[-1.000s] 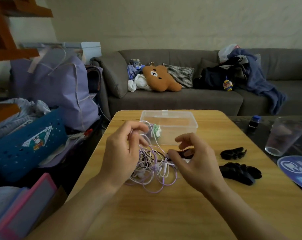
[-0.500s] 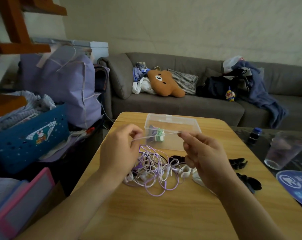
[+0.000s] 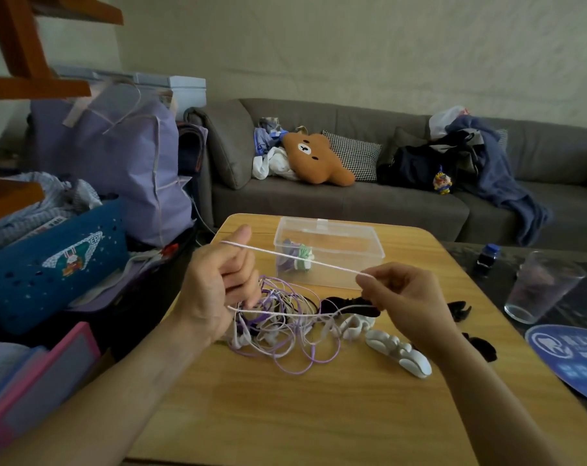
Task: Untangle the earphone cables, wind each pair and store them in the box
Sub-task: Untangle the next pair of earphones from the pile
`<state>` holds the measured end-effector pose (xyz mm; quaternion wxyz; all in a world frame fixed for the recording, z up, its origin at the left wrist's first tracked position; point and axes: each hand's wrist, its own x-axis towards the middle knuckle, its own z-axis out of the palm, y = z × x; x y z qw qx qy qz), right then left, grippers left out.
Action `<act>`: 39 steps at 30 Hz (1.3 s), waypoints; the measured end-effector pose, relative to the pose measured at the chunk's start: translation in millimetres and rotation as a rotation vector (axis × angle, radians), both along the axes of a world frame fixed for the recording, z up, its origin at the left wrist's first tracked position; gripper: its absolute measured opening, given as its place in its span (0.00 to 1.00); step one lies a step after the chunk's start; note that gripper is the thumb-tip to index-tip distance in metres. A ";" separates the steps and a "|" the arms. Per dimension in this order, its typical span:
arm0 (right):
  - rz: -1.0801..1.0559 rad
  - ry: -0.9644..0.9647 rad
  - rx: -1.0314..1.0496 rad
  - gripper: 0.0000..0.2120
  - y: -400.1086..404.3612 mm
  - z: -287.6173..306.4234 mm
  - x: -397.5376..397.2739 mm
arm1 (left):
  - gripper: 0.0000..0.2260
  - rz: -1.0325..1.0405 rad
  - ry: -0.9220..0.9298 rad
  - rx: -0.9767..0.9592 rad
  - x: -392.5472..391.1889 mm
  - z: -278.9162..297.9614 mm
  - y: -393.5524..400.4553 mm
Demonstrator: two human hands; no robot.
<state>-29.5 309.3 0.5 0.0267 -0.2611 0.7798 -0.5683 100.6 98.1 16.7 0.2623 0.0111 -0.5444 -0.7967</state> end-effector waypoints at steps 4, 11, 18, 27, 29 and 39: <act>-0.038 -0.252 -0.230 0.09 -2.2 1.2 -2.7 | 0.26 -0.038 -0.206 -0.099 -1.1 -2.3 -9.1; 0.064 -0.928 -0.738 0.16 -0.2 7.0 -3.9 | 0.26 0.535 -0.356 -0.871 -3.7 -16.1 -18.7; 0.040 -0.878 -0.834 0.13 -3.6 10.5 -4.5 | 0.18 -0.044 -0.176 0.044 -1.3 -2.0 -7.7; -0.232 -0.431 -0.736 0.05 8.2 12.4 -12.3 | 0.23 0.382 -0.348 -0.527 4.1 -4.3 -26.9; -0.296 -0.366 -0.703 0.03 11.7 12.7 -12.9 | 0.22 0.526 -0.362 -0.713 5.9 -4.2 -26.7; -0.375 -0.338 -0.644 0.17 12.5 18.9 -7.0 | 0.27 0.462 -0.444 -0.618 5.8 -6.7 -28.2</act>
